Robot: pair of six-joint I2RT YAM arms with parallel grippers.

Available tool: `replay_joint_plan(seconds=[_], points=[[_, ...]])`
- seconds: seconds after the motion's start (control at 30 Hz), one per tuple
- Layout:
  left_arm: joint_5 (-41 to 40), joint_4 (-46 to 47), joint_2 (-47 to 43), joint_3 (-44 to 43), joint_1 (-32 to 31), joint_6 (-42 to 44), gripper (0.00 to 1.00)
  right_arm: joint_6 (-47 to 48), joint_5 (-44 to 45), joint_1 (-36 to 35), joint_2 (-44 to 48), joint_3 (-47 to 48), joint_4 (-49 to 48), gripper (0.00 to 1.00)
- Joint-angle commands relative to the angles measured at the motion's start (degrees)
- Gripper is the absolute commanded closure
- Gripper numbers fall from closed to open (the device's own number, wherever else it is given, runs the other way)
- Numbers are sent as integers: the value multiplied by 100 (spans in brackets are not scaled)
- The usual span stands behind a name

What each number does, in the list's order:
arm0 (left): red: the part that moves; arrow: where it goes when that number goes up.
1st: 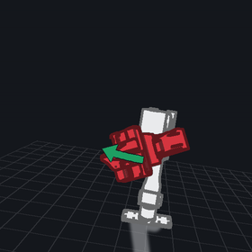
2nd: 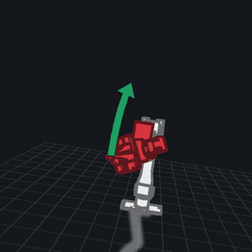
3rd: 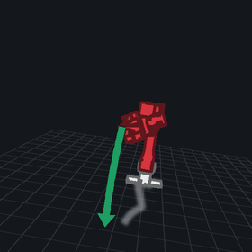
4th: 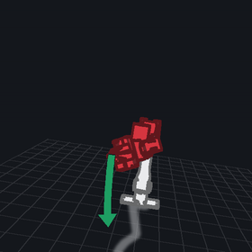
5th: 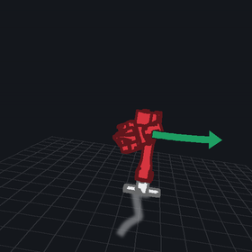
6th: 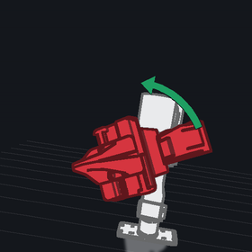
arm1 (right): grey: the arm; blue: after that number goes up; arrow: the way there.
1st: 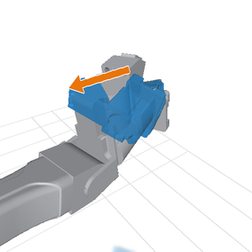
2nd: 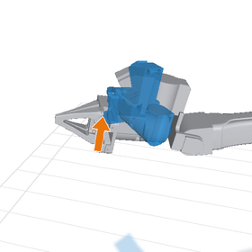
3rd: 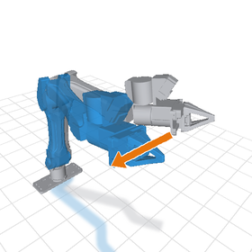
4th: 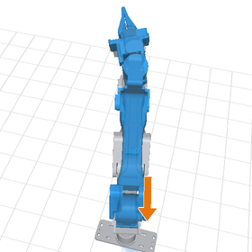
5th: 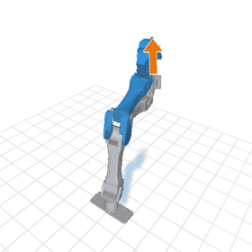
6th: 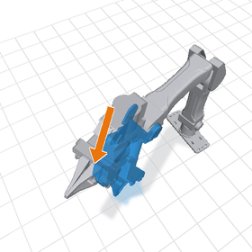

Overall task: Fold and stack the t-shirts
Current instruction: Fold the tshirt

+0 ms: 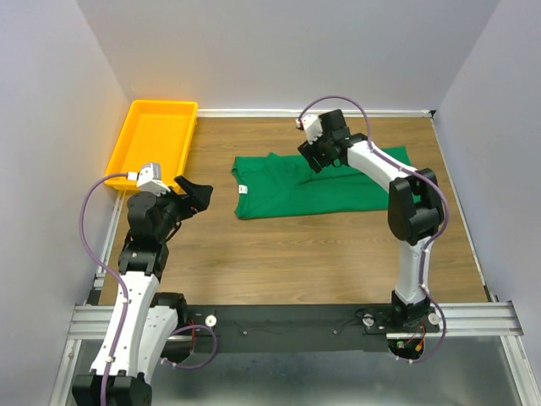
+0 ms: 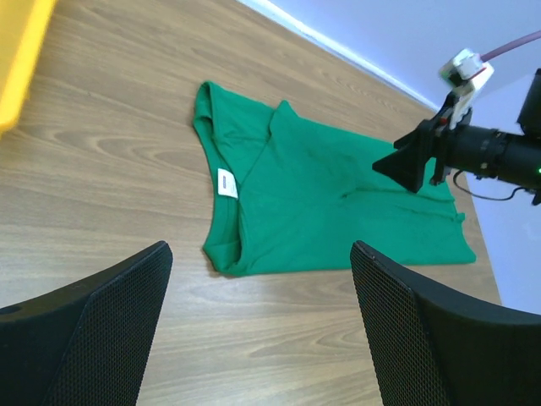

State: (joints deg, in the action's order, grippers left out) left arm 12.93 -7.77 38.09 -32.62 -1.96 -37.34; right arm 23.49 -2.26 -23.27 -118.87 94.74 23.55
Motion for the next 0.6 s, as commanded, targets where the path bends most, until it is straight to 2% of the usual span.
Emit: replay_joint_plan(seconds=[0.0, 0.13, 0.2, 0.27, 0.33, 0.57], points=[[595, 266, 348, 387, 37, -176, 9, -712, -1292, 673, 689, -472, 211, 31], [1473, 951, 1050, 941, 11, -589, 19, -933, -1927, 1499, 1355, -1209, 334, 32], [1502, 1224, 1516, 1065, -111, -721, 21, -1030, -2128, 2061, 1559, -1448, 334, 32], [1099, 1260, 1963, 960, -602, -827, 21, -1100, -2435, 2622, 1761, -1765, 387, 32], [583, 1260, 2324, 679, -1120, -1063, 21, -970, -2638, 2862, 1893, -2089, 457, 32], [-561, 1611, 4081, 213, -1799, -2574, 21, -819, -3306, 2924, 2333, -2697, 545, 31]])
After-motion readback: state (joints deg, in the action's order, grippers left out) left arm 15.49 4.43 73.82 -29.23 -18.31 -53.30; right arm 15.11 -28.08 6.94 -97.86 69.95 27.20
